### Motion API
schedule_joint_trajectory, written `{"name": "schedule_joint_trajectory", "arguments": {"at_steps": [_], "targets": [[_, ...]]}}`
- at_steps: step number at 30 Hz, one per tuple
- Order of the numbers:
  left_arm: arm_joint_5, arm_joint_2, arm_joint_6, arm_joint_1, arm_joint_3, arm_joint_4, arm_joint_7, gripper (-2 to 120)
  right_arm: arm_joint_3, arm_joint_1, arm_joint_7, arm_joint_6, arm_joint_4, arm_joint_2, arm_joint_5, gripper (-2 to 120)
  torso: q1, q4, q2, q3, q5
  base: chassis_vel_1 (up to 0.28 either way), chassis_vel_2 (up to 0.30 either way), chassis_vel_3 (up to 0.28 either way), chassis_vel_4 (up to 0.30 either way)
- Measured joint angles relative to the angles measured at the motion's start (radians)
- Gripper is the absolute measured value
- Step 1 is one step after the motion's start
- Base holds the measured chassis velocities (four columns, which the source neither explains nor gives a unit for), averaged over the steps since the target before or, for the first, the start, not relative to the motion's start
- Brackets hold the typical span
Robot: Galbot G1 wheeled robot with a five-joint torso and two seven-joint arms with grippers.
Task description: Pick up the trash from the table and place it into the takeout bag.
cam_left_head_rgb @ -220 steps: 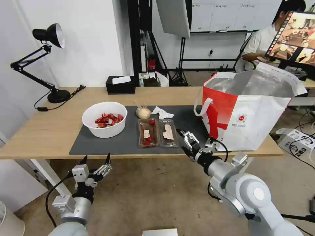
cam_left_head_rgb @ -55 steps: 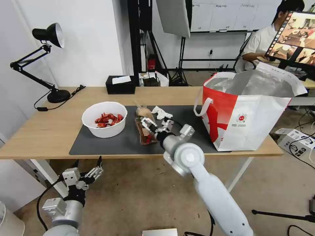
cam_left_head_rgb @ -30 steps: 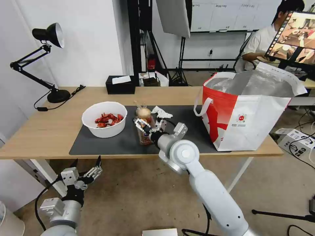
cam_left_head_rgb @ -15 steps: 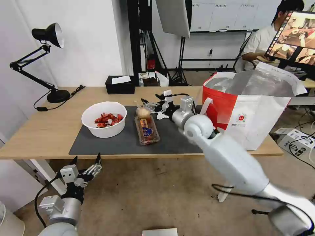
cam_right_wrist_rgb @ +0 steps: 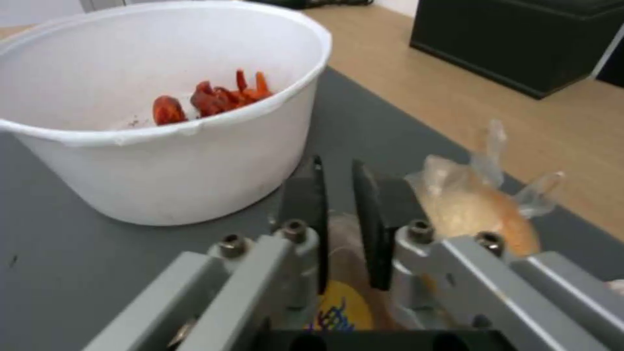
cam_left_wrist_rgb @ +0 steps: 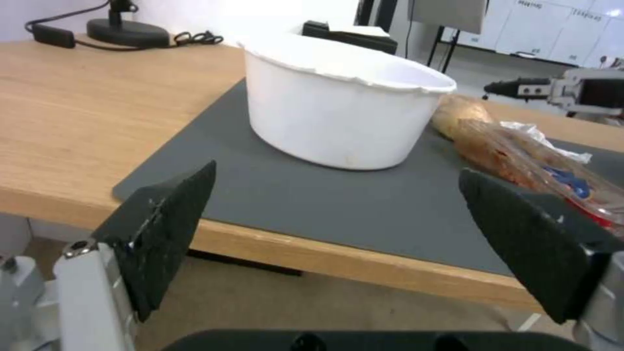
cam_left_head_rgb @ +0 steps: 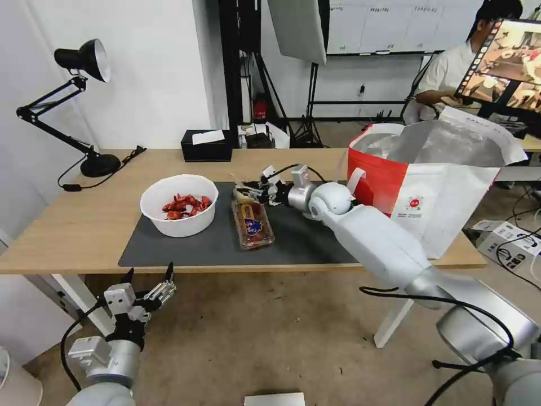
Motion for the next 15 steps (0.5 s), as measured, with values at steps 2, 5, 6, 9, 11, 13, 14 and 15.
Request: {"name": "schedule_joint_trajectory", "arguments": {"at_steps": [2, 5, 6, 9, 11, 13, 14, 15], "targets": [[-0.001, 0.001, -0.001, 0.000, -0.001, 0.000, 0.001, 100, -0.005, -0.003, 0.002, -0.003, -0.007, 0.005, -0.006, 2, 0.000, 0.0000, 0.000, 0.000, 0.0000, 0.000, 0.000, 0.000, 0.000], [-0.002, 0.002, -0.002, -0.002, 0.001, 0.007, 0.001, 100, -0.005, -0.015, 0.016, -0.007, -0.018, 0.014, -0.012, 0, 0.000, -0.0001, 0.000, 0.000, 0.0000, 0.000, 0.000, 0.000, 0.000], [-0.002, 0.002, -0.002, -0.002, 0.001, 0.007, 0.001, 100, -0.005, -0.015, 0.016, -0.007, -0.018, 0.014, -0.012, 0, 0.000, -0.0001, 0.000, 0.000, 0.0000, 0.000, 0.000, 0.000, 0.000], [-0.002, 0.002, -0.003, -0.006, 0.004, 0.011, 0.002, 100, -0.004, -0.025, 0.022, -0.010, -0.027, 0.017, -0.014, 0, 0.000, 0.0000, 0.000, 0.000, 0.0000, 0.000, 0.000, 0.000, 0.000], [-0.002, 0.003, -0.003, -0.008, 0.005, 0.012, 0.002, 100, -0.004, -0.032, 0.022, -0.011, -0.031, 0.017, -0.017, 0, 0.000, -0.0002, 0.000, 0.000, 0.0000, 0.000, 0.000, 0.000, 0.000], [-0.002, 0.005, -0.003, -0.009, 0.006, 0.013, 0.002, 100, -0.004, -0.038, 0.023, -0.011, -0.031, 0.017, -0.017, 0, 0.000, -0.0002, 0.000, 0.000, 0.0001, 0.000, 0.000, 0.000, 0.000], [-0.002, 0.006, -0.003, -0.009, 0.006, 0.013, 0.002, 100, -0.004, -0.041, 0.024, -0.011, -0.031, 0.016, -0.017, 0, 0.000, -0.0001, 0.000, 0.000, 0.0001, 0.000, 0.000, 0.000, 0.000], [-0.002, 0.006, -0.003, -0.009, 0.006, 0.013, 0.002, 100, -0.004, -0.041, 0.024, -0.011, -0.031, 0.016, -0.017, 0, 0.000, -0.0001, 0.000, 0.000, 0.0001, 0.000, 0.000, 0.000, 0.000]]}}
